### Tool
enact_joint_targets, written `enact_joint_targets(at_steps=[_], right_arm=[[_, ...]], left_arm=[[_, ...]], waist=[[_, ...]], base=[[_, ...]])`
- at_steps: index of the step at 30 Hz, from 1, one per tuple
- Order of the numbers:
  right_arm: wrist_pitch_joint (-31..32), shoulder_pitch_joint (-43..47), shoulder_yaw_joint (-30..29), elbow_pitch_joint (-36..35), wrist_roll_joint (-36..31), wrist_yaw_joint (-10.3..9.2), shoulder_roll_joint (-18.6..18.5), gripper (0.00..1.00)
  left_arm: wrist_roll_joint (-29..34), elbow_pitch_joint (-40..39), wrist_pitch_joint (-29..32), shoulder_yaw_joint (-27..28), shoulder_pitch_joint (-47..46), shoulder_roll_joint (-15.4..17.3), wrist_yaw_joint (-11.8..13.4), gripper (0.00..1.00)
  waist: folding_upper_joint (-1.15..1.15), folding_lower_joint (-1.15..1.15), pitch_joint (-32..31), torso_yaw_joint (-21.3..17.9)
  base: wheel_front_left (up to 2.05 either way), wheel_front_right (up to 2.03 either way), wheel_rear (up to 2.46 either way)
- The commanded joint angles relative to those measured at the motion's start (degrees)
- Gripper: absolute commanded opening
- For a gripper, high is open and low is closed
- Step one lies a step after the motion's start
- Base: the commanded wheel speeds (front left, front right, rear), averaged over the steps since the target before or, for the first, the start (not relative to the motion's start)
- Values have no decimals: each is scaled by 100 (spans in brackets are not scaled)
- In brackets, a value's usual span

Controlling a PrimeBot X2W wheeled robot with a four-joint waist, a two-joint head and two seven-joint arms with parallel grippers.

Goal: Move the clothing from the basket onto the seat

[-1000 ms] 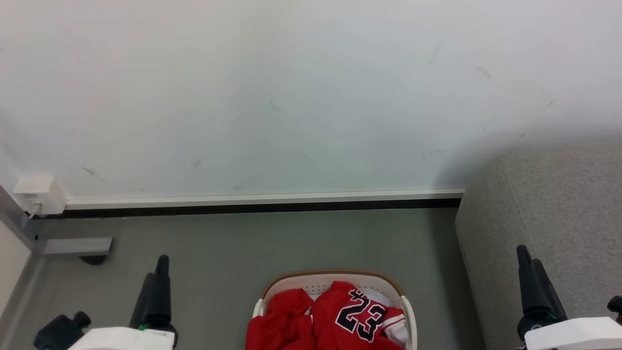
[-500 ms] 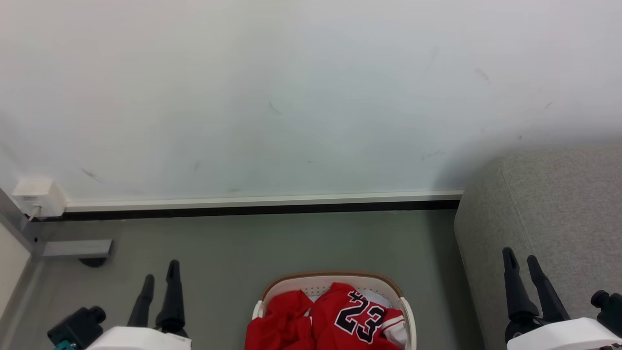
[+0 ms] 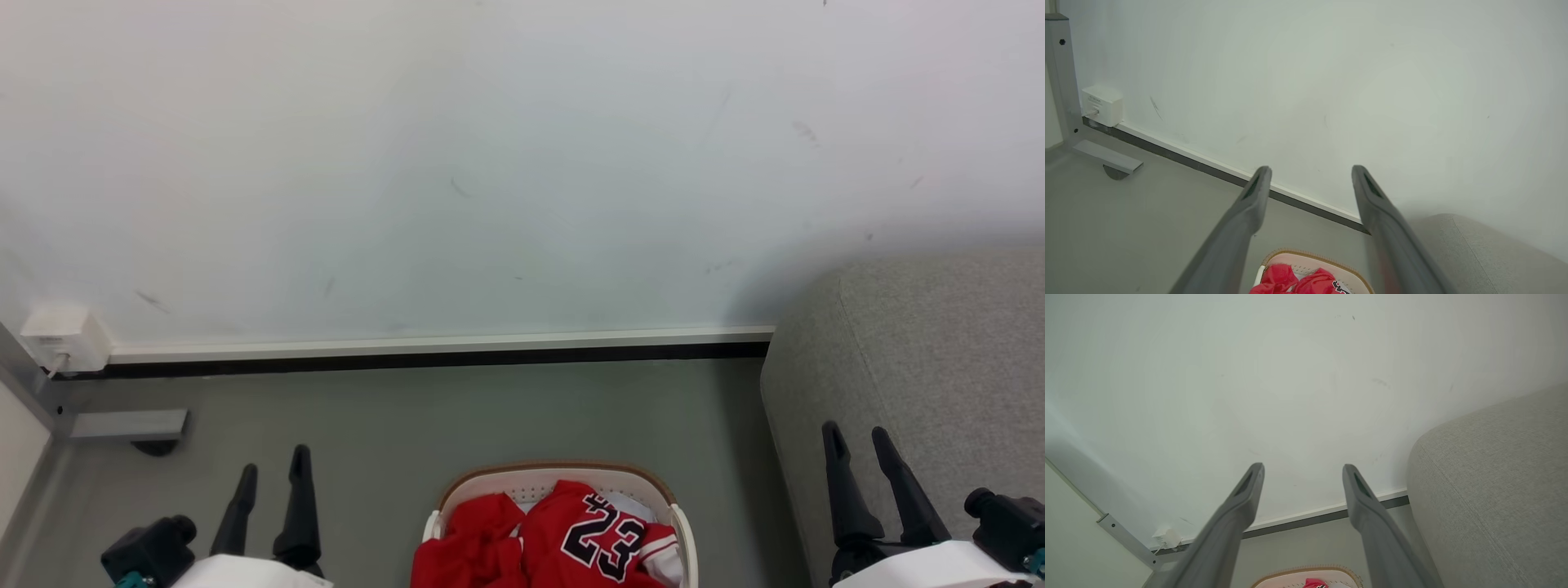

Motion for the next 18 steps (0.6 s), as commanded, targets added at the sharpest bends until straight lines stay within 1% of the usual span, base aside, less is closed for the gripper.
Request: enact_joint_targets(at_steps=[1,18], right_arm=[[-58,-60,16,-18,-157,-5,-51,100],[-299,-39,196,112,-988,-7,-61,100]], left_arm=[[184,-54,-48,-18,4,64,28,100],[1119,-76,-294,-134,79,91,135,100]], waist=[[0,0,-7,0],[0,0,-55,-36]], base=[[0,0,0],[0,0,0]])
